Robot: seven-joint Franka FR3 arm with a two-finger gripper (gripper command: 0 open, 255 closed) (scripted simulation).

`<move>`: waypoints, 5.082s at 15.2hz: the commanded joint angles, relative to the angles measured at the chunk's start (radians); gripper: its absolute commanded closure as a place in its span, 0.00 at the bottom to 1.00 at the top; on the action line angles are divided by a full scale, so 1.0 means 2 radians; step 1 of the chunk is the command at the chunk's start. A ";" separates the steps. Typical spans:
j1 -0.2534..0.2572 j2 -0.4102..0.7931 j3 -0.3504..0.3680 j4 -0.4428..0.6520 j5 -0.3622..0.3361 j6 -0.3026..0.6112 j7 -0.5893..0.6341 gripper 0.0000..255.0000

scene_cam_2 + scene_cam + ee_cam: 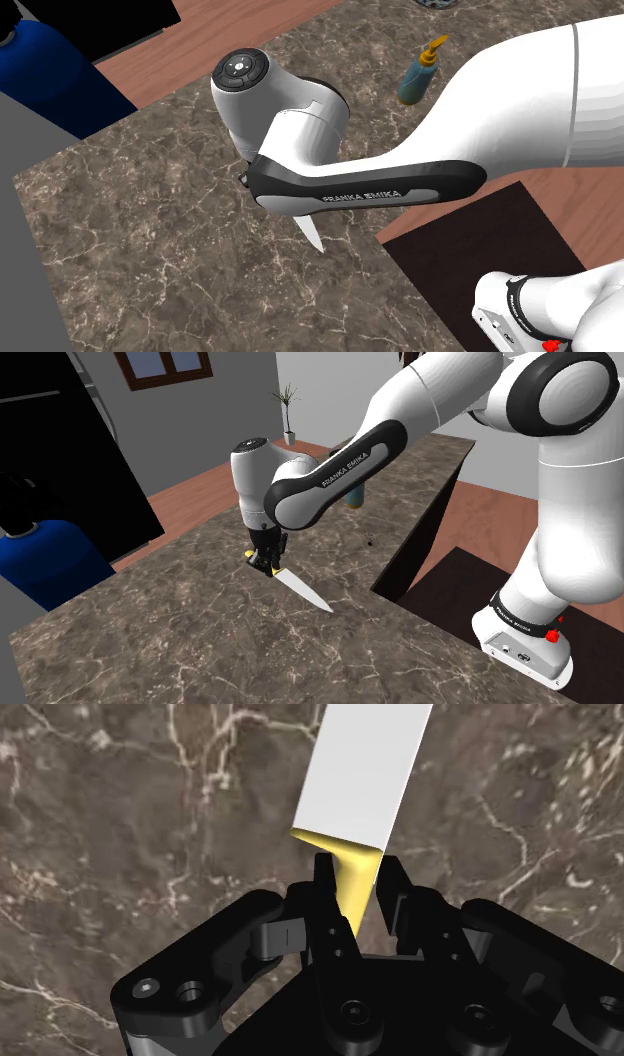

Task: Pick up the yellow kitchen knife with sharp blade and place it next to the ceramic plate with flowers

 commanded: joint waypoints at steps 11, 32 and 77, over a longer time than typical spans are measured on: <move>-0.005 -0.024 0.007 0.022 0.015 -0.044 -0.009 1.00; -0.096 -0.124 -0.019 -0.024 0.074 -0.085 -0.145 1.00; -0.326 0.036 -0.184 0.178 0.080 -0.132 -0.548 1.00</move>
